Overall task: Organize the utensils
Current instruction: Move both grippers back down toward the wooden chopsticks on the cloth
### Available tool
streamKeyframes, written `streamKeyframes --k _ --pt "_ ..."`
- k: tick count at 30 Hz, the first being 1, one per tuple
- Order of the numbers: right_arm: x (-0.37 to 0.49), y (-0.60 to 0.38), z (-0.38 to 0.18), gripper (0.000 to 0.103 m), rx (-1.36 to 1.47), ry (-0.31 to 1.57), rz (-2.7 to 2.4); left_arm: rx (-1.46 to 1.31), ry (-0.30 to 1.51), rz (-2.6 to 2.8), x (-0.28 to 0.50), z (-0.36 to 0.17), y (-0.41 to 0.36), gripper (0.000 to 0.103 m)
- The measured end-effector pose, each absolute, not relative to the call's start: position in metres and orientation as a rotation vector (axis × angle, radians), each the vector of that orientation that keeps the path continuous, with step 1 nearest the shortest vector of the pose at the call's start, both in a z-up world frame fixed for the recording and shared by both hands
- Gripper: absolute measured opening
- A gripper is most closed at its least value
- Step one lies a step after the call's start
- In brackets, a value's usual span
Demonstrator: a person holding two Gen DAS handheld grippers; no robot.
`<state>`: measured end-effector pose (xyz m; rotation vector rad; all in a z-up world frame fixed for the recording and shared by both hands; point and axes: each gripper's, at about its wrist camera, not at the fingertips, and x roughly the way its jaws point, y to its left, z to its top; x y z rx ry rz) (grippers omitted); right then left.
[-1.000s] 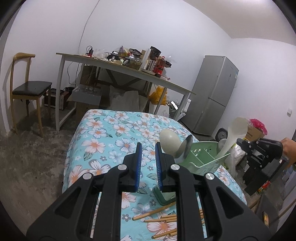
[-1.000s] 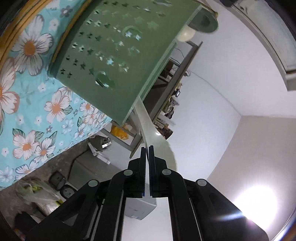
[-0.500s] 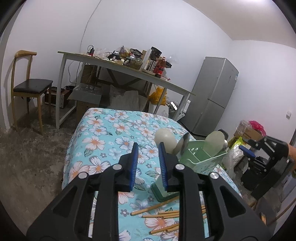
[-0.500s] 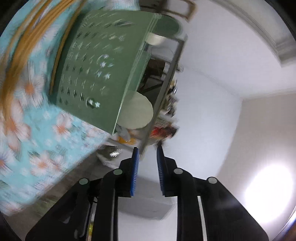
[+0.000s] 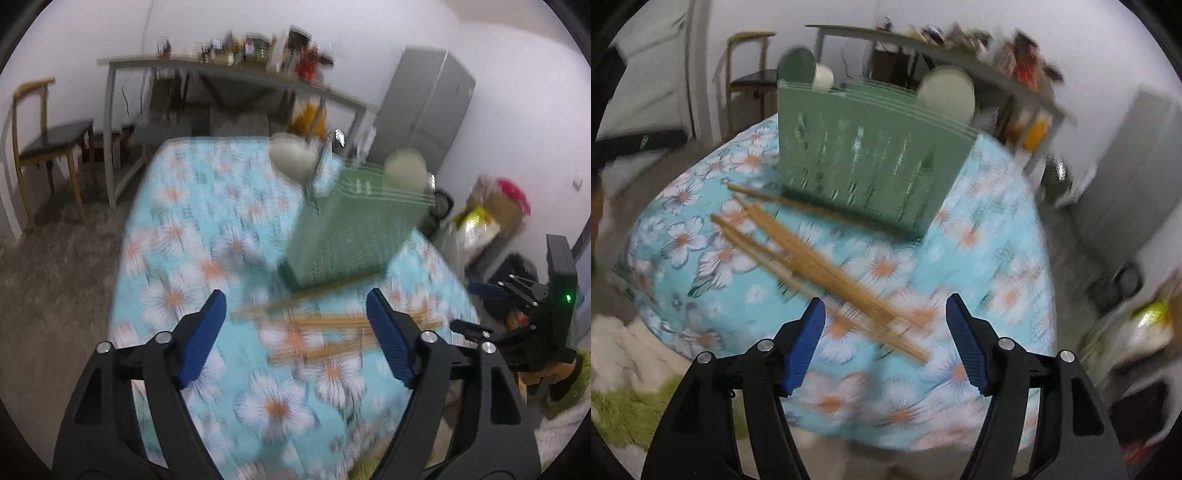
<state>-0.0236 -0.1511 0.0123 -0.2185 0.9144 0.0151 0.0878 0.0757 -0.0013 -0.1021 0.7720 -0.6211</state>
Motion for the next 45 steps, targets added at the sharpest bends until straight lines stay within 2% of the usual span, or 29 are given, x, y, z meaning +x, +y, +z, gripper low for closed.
streamKeyframes --k 7,13,16,18,20,33,45 --pt "-0.023 -0.177 -0.039 0.067 0.114 1.015 -0.052 -0.053 0.909 -0.579 0.083 -0.051 0.054 0.082" --pt "-0.018 -0.176 -0.053 0.076 0.116 0.989 -0.127 -0.039 1.006 -0.536 0.092 -0.077 0.046 0.084" --pt "-0.013 -0.175 -0.057 0.083 0.114 0.987 -0.142 -0.056 1.007 -0.532 0.094 -0.079 0.047 0.087" --pt "-0.010 -0.174 -0.061 0.093 0.112 0.992 -0.153 -0.063 1.004 -0.534 0.094 -0.081 0.045 0.091" --pt "-0.009 -0.176 -0.064 0.097 0.118 0.990 -0.172 -0.048 1.003 -0.536 0.093 -0.081 0.042 0.095" --pt "-0.009 -0.184 -0.066 0.097 0.170 0.977 -0.147 0.106 1.039 -0.479 0.091 -0.082 0.021 0.095" --pt "-0.021 -0.208 -0.063 0.097 0.351 0.884 -0.074 -0.043 1.027 -0.496 0.095 -0.080 0.036 0.095"
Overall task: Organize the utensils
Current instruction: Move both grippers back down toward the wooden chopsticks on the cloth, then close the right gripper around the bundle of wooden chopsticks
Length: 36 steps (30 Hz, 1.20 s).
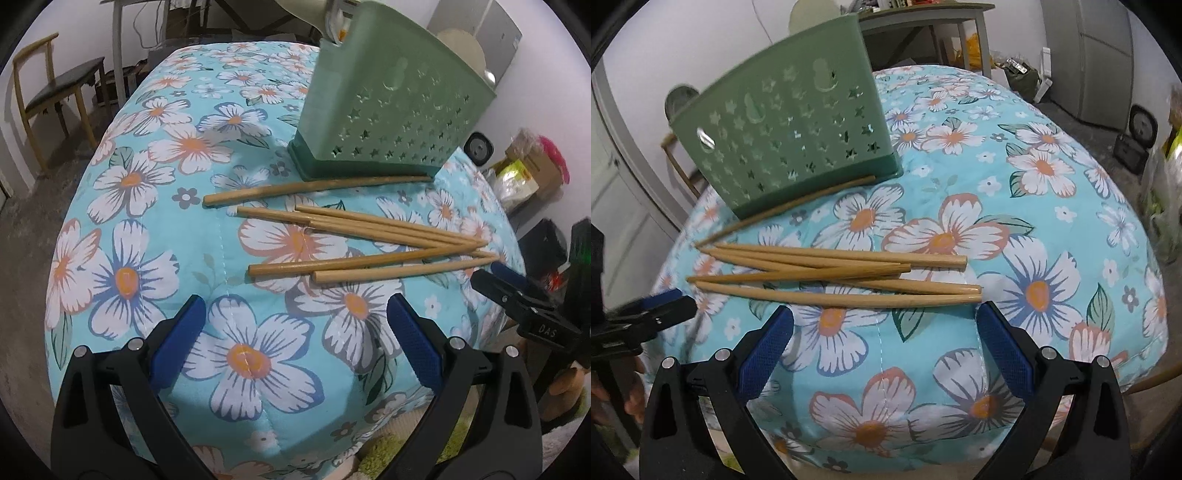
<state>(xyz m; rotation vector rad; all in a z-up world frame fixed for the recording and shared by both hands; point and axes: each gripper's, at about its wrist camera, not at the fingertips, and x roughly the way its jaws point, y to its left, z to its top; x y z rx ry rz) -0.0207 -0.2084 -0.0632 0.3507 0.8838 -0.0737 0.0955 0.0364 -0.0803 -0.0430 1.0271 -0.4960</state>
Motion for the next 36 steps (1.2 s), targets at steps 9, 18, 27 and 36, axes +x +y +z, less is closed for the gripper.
streamKeyframes --k 9,18,27,36 --pt "-0.029 -0.224 -0.063 0.097 0.461 0.834 0.006 -0.193 1.021 -0.520 0.097 -0.078 0.051 0.095" --pt "-0.029 -0.227 -0.063 0.097 0.482 0.836 0.023 -0.138 0.885 -0.597 0.083 -0.052 0.045 0.091" --pt "-0.032 -0.231 -0.063 0.090 0.495 0.840 0.020 -0.054 0.877 -0.648 0.076 -0.051 0.032 0.047" --pt "-0.042 -0.261 -0.068 0.067 0.707 0.814 0.041 0.031 0.855 -0.668 0.073 -0.055 0.017 0.043"
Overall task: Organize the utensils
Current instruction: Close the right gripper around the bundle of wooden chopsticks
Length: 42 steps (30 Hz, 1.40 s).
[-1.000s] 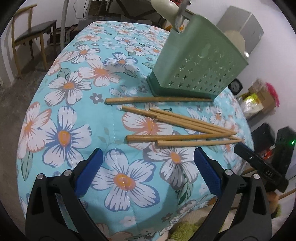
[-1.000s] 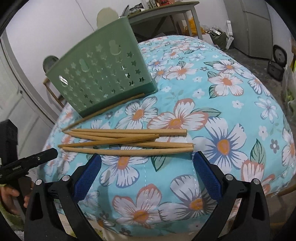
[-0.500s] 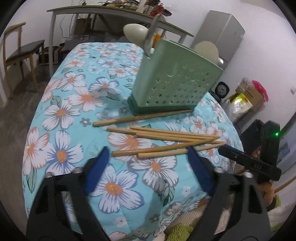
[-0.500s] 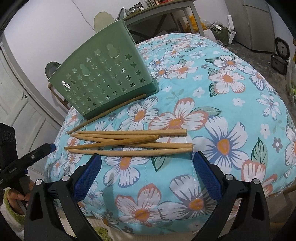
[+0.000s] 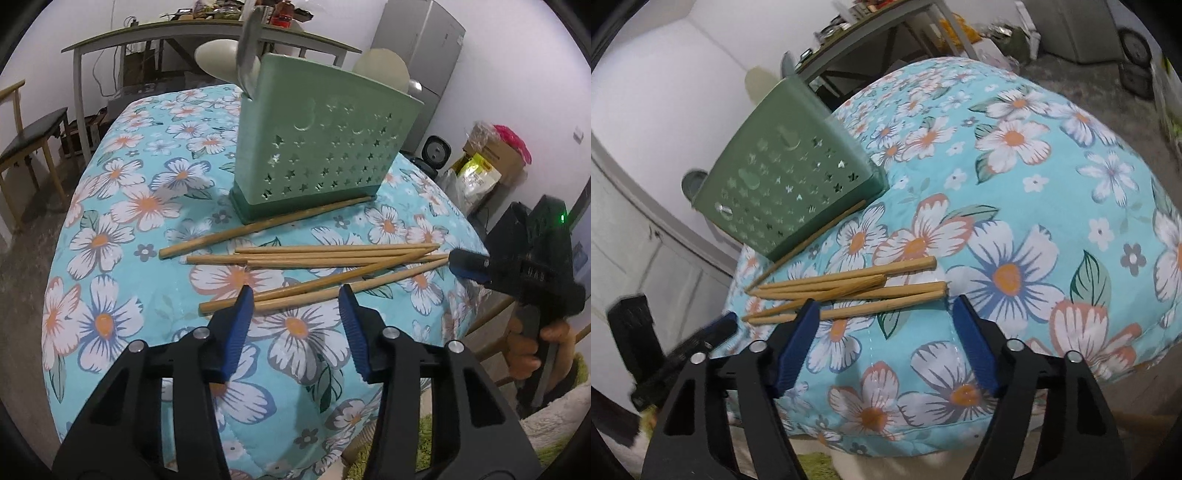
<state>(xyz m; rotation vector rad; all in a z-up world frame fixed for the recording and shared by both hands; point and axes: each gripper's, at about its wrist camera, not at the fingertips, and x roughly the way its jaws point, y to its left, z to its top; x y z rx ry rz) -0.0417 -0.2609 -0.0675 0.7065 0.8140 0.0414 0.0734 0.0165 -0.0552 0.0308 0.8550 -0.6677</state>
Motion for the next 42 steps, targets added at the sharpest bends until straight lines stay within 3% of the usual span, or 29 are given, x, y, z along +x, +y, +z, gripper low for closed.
streamKeyframes --k 10,24,42 --pt "-0.045 -0.279 -0.083 0.041 0.972 0.834 0.070 0.110 0.821 -0.682 0.076 -0.060 0.006 0.027" --pt "-0.021 -0.278 -0.104 0.018 1.160 0.850 0.111 0.146 0.826 -0.729 0.084 -0.070 -0.004 0.020" --pt "-0.038 -0.287 -0.100 0.015 1.159 0.824 0.122 0.259 0.775 -0.853 0.075 -0.057 -0.038 0.020"
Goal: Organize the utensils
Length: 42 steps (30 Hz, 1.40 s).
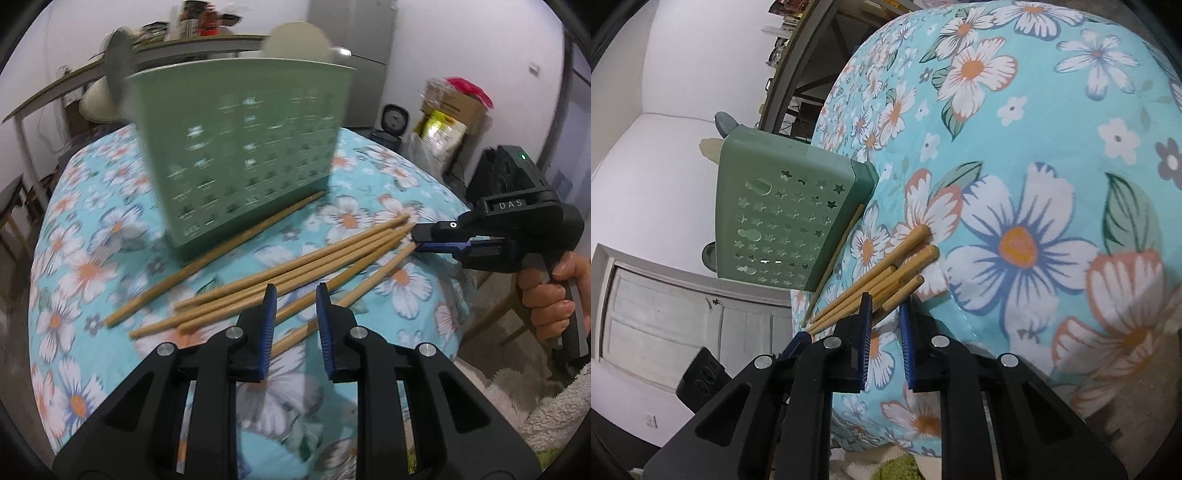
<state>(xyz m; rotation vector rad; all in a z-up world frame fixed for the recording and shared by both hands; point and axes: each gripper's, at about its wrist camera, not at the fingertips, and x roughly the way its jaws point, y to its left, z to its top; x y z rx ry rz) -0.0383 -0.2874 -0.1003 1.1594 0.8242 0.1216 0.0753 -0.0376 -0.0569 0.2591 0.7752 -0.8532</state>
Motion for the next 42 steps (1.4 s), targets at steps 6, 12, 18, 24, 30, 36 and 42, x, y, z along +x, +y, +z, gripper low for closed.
streamKeyframes --k 6,12,18,24,30,36,42 --pt "-0.045 -0.290 -0.105 0.015 1.172 0.831 0.135 0.424 0.742 -0.927 0.065 -0.058 -0.077 0.020" --pt "-0.050 -0.293 -0.111 0.015 1.186 0.828 0.141 0.563 0.730 -0.984 0.059 -0.066 -0.105 0.020" --pt "-0.049 -0.295 -0.115 0.015 1.198 0.823 0.146 0.656 0.725 -1.022 0.058 -0.070 -0.123 0.017" --pt "-0.049 -0.296 -0.118 0.015 1.201 0.821 0.150 0.709 0.731 -1.080 0.062 -0.072 -0.133 0.017" --pt "-0.049 -0.297 -0.119 0.015 1.205 0.816 0.153 0.727 0.738 -1.112 0.066 -0.072 -0.142 0.017" --pt "-0.050 -0.297 -0.119 0.015 1.206 0.814 0.152 0.718 0.731 -1.111 0.068 -0.071 -0.142 0.010" --pt "-0.050 -0.298 -0.119 0.015 1.205 0.810 0.151 0.690 0.718 -1.096 0.069 -0.062 -0.139 0.008"
